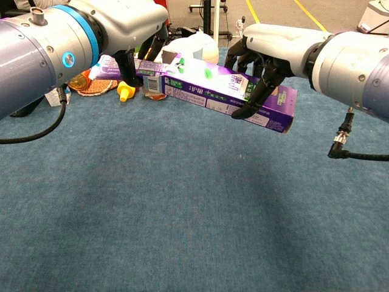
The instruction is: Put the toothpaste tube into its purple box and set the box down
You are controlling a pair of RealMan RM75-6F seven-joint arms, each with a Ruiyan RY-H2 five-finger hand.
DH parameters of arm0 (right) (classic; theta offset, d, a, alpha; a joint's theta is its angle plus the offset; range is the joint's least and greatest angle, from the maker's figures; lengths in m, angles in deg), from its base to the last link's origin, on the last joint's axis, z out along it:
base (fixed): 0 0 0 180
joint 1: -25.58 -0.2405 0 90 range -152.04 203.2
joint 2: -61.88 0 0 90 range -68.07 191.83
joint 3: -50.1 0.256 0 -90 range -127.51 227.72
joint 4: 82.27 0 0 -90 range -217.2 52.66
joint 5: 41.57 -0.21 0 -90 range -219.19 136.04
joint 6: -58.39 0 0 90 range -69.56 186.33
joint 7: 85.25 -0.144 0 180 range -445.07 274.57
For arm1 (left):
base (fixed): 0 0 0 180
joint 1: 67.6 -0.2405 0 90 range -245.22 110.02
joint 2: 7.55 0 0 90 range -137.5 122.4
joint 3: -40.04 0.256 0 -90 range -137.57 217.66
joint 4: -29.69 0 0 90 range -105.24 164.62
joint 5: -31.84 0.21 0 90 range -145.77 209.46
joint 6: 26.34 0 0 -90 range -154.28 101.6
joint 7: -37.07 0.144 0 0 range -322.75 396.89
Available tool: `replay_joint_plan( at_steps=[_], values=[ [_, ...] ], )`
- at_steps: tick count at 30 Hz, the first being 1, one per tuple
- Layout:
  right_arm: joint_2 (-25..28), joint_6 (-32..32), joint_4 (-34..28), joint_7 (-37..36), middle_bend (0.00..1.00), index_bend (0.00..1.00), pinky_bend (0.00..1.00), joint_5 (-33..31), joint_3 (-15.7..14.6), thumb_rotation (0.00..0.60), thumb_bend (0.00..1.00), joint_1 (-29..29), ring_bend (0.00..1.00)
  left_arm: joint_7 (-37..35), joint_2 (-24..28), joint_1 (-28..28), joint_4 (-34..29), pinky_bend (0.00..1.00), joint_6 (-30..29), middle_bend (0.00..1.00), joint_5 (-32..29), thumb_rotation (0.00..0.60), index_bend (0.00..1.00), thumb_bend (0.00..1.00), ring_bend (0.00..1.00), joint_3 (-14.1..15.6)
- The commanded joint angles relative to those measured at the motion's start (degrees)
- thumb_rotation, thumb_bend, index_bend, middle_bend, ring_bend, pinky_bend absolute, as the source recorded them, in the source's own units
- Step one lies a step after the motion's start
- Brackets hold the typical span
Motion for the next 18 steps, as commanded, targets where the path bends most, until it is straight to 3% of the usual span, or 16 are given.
replay_joint_plan(
  at_steps=[1,4,6,8,11,14,18],
  values=[
    [0.2,0.2,0.2,-1.0,0.54,0.48,0.66,0.5,0.0,0.6,0.43,0.3,0.54,-0.2,-0.3,0.0,-0.1,0.69,-0.6,0.49,0.5,0.6,0.57,0.21,0.5,-0.1],
    [0.4,0.6,0.5,-2.1,0.55,0.49,0.66,1.0,0.1,0.6,0.44,0.7,0.54,-0.3,-0.3,-0.1,-0.3,0.69,-1.2,0.46,0.9,0.6,0.53,0.21,0.49,-0.2],
    [0.5,0.8,0.7,-2.7,0.55,0.49,0.67,1.4,0.0,0.6,0.44,0.9,0.54,-0.2,-0.3,-0.1,-0.6,0.68,-1.5,0.38,0.9,0.6,0.41,0.21,0.46,-0.3],
    [0.6,1.0,0.9,-3.5,0.56,0.5,0.67,1.8,0.0,0.6,0.44,1.2,0.55,-0.2,-0.2,-0.2,-0.8,0.66,-1.8,0.23,1.0,0.6,0.21,0.21,0.41,-0.4],
    [0.8,1.6,1.1,-5.1,0.57,0.51,0.68,2.5,0.0,0.6,0.44,1.6,0.56,-0.2,-0.2,-0.1,-1.0,0.64,-1.9,0.08,1.7,0.6,0.03,0.21,0.36,-0.4],
    [1.0,2.3,1.5,-8.1,0.58,0.52,0.69,3.9,0.3,0.6,0.45,2.4,0.57,-2.5,0.1,-0.1,-1.3,0.64,-1.2,0.01,4.5,0.6,0.0,0.2,0.34,-0.3],
    [1.4,3.4,2.7,-14.2,0.59,0.54,0.7,6.9,0.8,0.6,0.45,4.0,0.58,-7.7,1.9,-0.9,-3.0,0.63,-0.7,0.0,9.4,0.6,0.0,0.2,0.31,-0.8]
  ],
)
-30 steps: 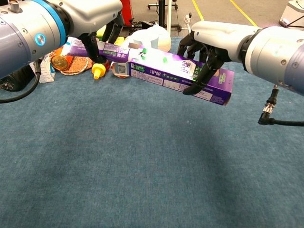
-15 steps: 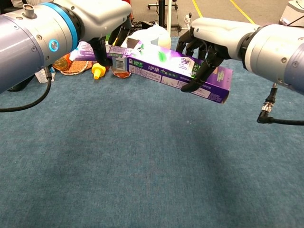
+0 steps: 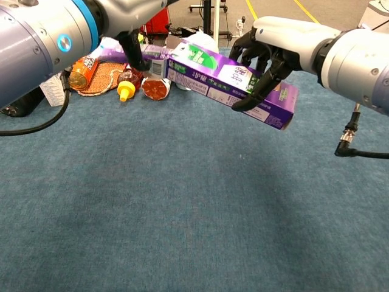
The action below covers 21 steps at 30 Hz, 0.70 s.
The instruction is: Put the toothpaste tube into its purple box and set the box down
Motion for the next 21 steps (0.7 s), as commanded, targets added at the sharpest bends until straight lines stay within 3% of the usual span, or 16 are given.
replay_joint_plan(
  at_steps=[1,7,14,21],
  values=[
    [0.6,1.3,1.8,-6.3,0.59,0.54,0.7,3.8,0.5,0.6,0.46,2.0,0.58,-5.0,2.5,-0.9,-2.6,0.63,0.5,0.0,4.6,0.6,0.0,0.2,0.31,-0.7],
    [1.6,3.1,5.8,-17.4,0.6,0.55,0.7,9.9,1.0,0.6,0.46,4.7,0.58,-8.3,10.0,-3.2,-9.8,0.63,-1.4,0.0,6.0,0.6,0.0,0.2,0.31,-4.4],
    [3.1,6.2,11.3,-29.5,0.6,0.55,0.7,15.0,1.9,0.6,0.46,7.0,0.58,-15.0,23.0,-7.9,-17.5,0.63,-2.8,0.0,4.3,0.6,0.0,0.2,0.31,-10.5],
    [2.6,5.9,16.4,-42.4,0.6,0.55,0.7,22.5,3.1,0.6,0.46,8.6,0.58,-23.4,31.4,-12.6,-17.4,0.63,-1.0,0.0,3.9,0.6,0.0,0.19,0.31,-11.5]
  ],
)
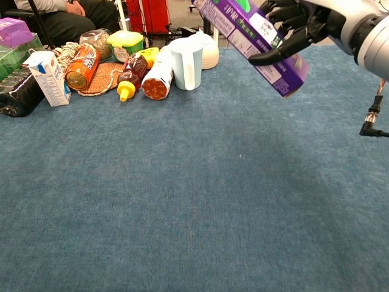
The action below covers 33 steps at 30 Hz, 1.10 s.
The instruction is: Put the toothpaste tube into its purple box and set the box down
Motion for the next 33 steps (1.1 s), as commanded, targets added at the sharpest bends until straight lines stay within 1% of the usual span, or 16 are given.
replay_joint_plan(
  at_steps=[1,4,6,9,14,17,20,24,29,33],
  values=[
    [-0.7,-0.6,4.7,-8.8,0.6,0.55,0.7,5.4,1.2,0.6,0.46,1.5,0.58,-5.7,4.6,-3.6,0.6,0.63,1.5,0.0,-0.4,0.6,0.0,0.19,0.31,-0.6],
    [-1.8,-1.7,7.9,-14.1,0.6,0.55,0.7,7.6,2.0,0.6,0.46,2.0,0.58,-10.5,7.2,-5.9,2.6,0.63,3.1,0.0,-0.5,0.6,0.0,0.19,0.31,-0.1],
    [-2.4,-2.5,10.2,-17.4,0.6,0.55,0.7,8.9,2.5,0.6,0.46,2.3,0.58,-14.1,8.6,-7.5,5.1,0.63,4.5,0.0,-0.9,0.6,0.0,0.19,0.31,0.4],
    [-2.9,-3.1,12.2,-20.7,0.6,0.55,0.7,10.5,2.8,0.6,0.46,2.5,0.58,-17.8,9.7,-8.6,7.4,0.63,6.4,0.0,-0.4,0.6,0.0,0.19,0.31,0.9],
    [-3.9,-4.3,14.3,-24.1,0.6,0.55,0.7,12.3,3.2,0.6,0.46,2.7,0.58,-21.0,10.2,-9.3,9.4,0.63,7.9,0.0,-0.2,0.6,0.0,0.19,0.31,1.2],
    [-4.3,-4.5,15.5,-24.8,0.6,0.55,0.7,12.7,3.2,0.6,0.46,2.7,0.58,-21.9,10.4,-9.5,9.9,0.63,8.5,0.0,-0.2,0.6,0.0,0.19,0.31,1.2],
    [-4.4,-4.0,16.2,-24.2,0.6,0.55,0.7,12.7,2.9,0.6,0.46,2.7,0.58,-22.2,10.5,-9.6,10.1,0.63,8.5,0.0,-0.1,0.6,0.0,0.19,0.31,1.3],
    [-3.1,-1.7,16.3,-21.6,0.6,0.55,0.7,12.1,1.9,0.6,0.47,2.7,0.58,-22.5,10.6,-9.9,10.1,0.63,8.5,0.0,0.3,0.6,0.0,0.19,0.31,1.7],
    [2.2,5.4,16.3,-13.2,0.6,0.55,0.7,13.9,-3.2,0.6,0.47,1.8,0.58,-23.5,10.3,-11.1,11.2,0.63,8.9,0.0,2.3,0.6,0.0,0.19,0.31,3.7],
    [4.1,8.1,16.7,-9.1,0.6,0.55,0.7,16.1,-6.2,0.6,0.47,1.3,0.58,-24.8,9.8,-12.3,12.7,0.63,9.4,0.0,4.1,0.6,0.0,0.19,0.31,5.4]
  ],
)
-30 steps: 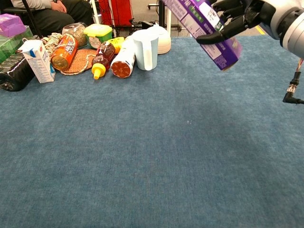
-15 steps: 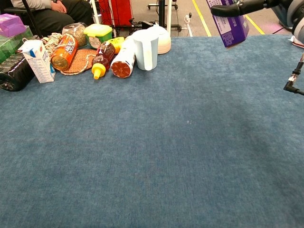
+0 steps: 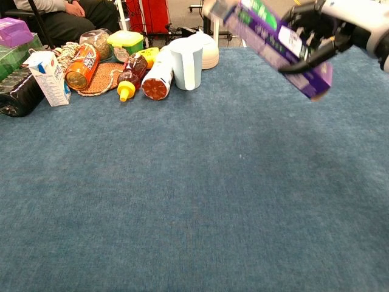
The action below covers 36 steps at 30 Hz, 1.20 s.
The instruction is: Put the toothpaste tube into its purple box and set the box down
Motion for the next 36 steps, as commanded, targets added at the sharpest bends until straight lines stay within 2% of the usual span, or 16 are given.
replay_joint_plan(
  at_steps=[1,8,15,17,19,21,24,27,30,32,36],
  values=[
    [2.4,3.3,0.5,4.4,0.6,0.55,0.7,2.6,-3.7,0.6,0.47,-0.7,0.57,-1.3,-0.6,-1.1,1.5,0.63,0.4,0.0,1.4,0.6,0.0,0.19,0.31,1.4],
    [1.1,5.6,2.4,10.4,0.59,0.55,0.69,4.5,-6.5,0.6,0.44,-1.7,0.57,-9.0,-3.2,-4.6,7.6,0.63,1.8,0.0,5.1,0.6,0.0,0.19,0.3,4.9],
    [-0.5,7.9,5.1,15.1,0.58,0.54,0.68,3.6,-7.9,0.6,0.41,-2.3,0.55,-14.4,-4.3,-6.7,12.8,0.63,3.7,0.0,5.5,0.6,0.0,0.19,0.29,6.2],
    [-1.0,8.8,5.9,16.3,0.52,0.46,0.64,3.1,-8.4,0.6,0.31,-2.2,0.49,-15.8,-4.4,-7.2,14.2,0.62,3.9,0.0,6.5,0.6,0.0,0.19,0.29,6.5],
    [-0.8,9.8,5.5,16.8,0.37,0.28,0.54,2.2,-8.5,0.6,0.1,-2.3,0.36,-16.5,-4.5,-7.6,14.7,0.61,4.0,0.0,7.2,0.6,0.0,0.19,0.29,6.6],
    [-0.2,11.1,4.3,17.3,0.24,0.16,0.45,0.9,-8.4,0.6,0.01,-2.3,0.24,-17.1,-4.3,-7.9,14.8,0.58,4.2,0.0,7.9,0.6,0.0,0.19,0.28,6.8],
    [1.9,13.3,1.0,19.5,0.13,0.09,0.34,-2.1,-7.9,0.6,0.0,-2.7,0.12,-18.8,-3.7,-8.4,14.5,0.53,4.9,0.0,9.9,0.6,0.0,0.19,0.24,7.5],
    [3.7,13.3,-2.3,21.2,0.08,0.07,0.27,-4.2,-7.2,0.6,0.0,-2.5,0.07,-20.4,-3.2,-9.1,14.2,0.44,5.1,0.0,11.7,0.6,0.0,0.17,0.16,8.1],
    [8.5,10.2,-8.6,21.1,0.05,0.06,0.21,-4.0,-7.4,0.6,0.0,-0.1,0.04,-22.5,-1.6,-11.7,13.6,0.3,4.7,0.0,14.4,0.6,0.0,0.11,0.03,10.7],
    [10.5,8.0,-10.3,20.7,0.05,0.06,0.19,-2.5,-7.7,0.6,0.0,1.2,0.03,-23.6,-1.0,-13.1,13.5,0.25,4.0,0.0,15.4,0.6,0.0,0.08,0.0,11.6],
    [15.7,0.3,-11.7,17.3,0.05,0.06,0.18,2.5,-8.9,0.6,0.0,5.8,0.03,-31.1,-1.4,-18.7,15.6,0.22,-0.9,0.0,19.1,0.6,0.0,0.06,0.0,14.2]
  ],
)
